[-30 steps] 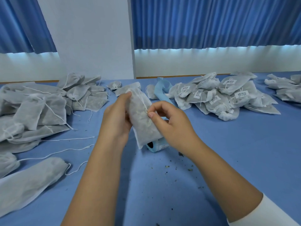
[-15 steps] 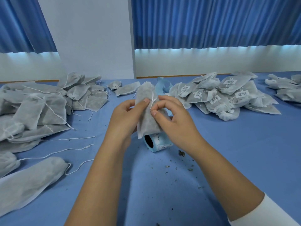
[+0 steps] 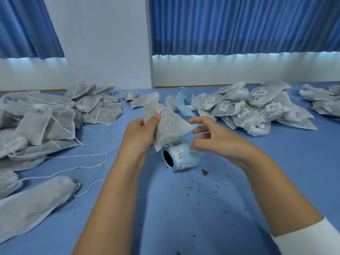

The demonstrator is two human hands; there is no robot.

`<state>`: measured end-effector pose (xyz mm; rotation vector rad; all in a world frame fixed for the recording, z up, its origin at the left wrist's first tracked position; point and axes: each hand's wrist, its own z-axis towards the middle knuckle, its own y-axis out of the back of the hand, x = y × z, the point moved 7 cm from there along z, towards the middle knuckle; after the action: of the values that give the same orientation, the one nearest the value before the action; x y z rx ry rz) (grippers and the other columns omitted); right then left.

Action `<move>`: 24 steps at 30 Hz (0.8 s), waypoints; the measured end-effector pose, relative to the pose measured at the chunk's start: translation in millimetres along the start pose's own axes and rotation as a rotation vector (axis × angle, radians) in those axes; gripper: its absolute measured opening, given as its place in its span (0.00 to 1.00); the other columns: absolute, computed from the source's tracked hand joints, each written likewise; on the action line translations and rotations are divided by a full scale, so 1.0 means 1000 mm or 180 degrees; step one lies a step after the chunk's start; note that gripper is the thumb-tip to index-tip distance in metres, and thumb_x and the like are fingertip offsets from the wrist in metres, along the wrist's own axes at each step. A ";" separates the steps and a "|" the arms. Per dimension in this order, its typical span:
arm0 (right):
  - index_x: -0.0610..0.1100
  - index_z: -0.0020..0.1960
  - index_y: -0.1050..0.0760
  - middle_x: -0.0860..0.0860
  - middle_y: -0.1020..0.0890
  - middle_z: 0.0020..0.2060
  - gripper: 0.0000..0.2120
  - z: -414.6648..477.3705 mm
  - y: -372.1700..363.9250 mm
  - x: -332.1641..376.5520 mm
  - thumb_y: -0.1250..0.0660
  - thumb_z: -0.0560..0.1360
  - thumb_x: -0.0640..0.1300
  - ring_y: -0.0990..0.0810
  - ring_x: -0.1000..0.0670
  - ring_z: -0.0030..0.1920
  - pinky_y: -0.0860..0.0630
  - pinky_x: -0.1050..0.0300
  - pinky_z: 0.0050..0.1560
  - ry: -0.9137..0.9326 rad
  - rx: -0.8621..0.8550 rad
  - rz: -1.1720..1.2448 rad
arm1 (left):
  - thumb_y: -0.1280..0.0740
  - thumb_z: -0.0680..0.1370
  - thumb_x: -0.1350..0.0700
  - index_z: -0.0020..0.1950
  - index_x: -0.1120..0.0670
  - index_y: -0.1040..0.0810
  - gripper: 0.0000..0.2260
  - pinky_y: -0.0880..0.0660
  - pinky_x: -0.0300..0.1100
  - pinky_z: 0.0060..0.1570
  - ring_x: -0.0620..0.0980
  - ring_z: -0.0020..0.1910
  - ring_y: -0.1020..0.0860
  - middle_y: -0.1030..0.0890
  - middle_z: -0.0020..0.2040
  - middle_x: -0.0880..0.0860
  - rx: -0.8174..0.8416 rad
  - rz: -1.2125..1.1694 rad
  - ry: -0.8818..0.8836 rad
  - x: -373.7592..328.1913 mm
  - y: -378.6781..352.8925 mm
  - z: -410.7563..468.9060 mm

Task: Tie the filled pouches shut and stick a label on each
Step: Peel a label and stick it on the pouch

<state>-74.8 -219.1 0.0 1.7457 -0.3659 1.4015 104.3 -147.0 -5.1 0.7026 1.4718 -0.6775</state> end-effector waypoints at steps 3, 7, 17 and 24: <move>0.68 0.64 0.36 0.55 0.29 0.59 0.32 -0.003 -0.004 -0.010 0.27 0.70 0.43 0.25 0.59 0.56 0.26 0.63 0.48 -0.0169 0.0160 -0.0399 | 0.36 0.80 0.46 0.47 0.62 0.24 0.18 0.23 0.54 0.54 0.59 0.46 0.20 0.19 0.47 0.61 -0.0221 0.0262 -0.0004 0.005 0.002 0.002; 0.64 0.74 0.47 0.51 0.30 0.61 0.43 0.000 -0.010 -0.023 0.26 0.70 0.44 0.20 0.52 0.53 0.23 0.59 0.49 -0.0405 0.0126 -0.0552 | 0.38 0.82 0.46 0.48 0.62 0.23 0.18 0.22 0.57 0.57 0.59 0.48 0.19 0.19 0.48 0.60 -0.0348 0.0618 0.0029 0.012 0.001 0.004; 0.55 0.69 0.33 0.50 0.14 0.47 0.24 0.009 -0.035 -0.031 0.31 0.75 0.47 0.15 0.51 0.48 0.19 0.56 0.52 -0.0464 0.0211 0.0400 | 0.39 0.81 0.44 0.53 0.62 0.24 0.20 0.31 0.43 0.35 0.57 0.46 0.21 0.22 0.43 0.59 -0.0858 0.0625 -0.0439 0.008 0.013 0.010; 0.47 0.60 0.24 0.45 0.15 0.52 0.12 0.016 -0.049 -0.042 0.31 0.76 0.44 0.16 0.49 0.51 0.20 0.50 0.56 -0.0755 0.0290 0.1613 | 0.39 0.82 0.45 0.38 0.53 0.31 0.17 0.36 0.30 0.24 0.44 0.31 0.29 0.28 0.34 0.48 -0.0324 0.0739 -0.0677 0.005 -0.008 0.008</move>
<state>-44.5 -213.1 -59.5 1.9871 -0.9388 1.5738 103.2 -158.3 -10.1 0.6876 1.1990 -0.4795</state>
